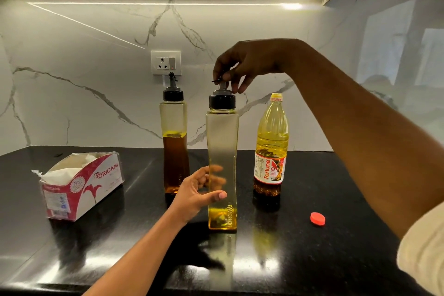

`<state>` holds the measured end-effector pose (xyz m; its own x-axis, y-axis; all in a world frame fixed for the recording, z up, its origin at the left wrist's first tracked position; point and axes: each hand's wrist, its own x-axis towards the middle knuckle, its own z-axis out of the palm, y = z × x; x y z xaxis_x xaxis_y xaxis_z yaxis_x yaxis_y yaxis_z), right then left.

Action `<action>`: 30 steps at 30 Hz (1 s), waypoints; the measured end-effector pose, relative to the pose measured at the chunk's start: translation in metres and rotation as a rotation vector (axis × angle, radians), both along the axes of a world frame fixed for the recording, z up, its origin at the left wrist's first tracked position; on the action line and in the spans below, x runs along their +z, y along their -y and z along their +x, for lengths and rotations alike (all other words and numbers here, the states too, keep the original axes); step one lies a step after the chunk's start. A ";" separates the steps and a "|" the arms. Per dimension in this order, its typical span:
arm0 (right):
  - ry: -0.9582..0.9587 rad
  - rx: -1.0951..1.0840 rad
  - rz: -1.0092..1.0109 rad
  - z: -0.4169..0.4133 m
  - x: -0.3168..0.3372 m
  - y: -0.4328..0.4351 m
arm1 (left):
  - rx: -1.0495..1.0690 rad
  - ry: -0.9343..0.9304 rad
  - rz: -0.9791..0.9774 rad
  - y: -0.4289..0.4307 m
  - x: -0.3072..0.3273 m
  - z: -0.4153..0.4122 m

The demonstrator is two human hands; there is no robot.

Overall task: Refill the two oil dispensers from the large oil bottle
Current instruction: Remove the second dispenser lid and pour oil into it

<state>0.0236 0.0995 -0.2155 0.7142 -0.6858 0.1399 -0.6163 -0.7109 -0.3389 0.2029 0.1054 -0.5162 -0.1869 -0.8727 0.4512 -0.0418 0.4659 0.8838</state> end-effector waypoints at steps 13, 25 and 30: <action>0.055 -0.411 -0.107 0.026 0.004 -0.017 | -0.008 -0.012 0.011 0.000 -0.001 -0.001; -0.012 -0.245 0.220 0.018 -0.017 0.002 | -0.013 -0.023 0.017 -0.001 -0.001 -0.001; 0.104 -0.024 0.440 -0.004 -0.004 0.005 | -0.011 -0.032 0.016 -0.001 -0.001 -0.001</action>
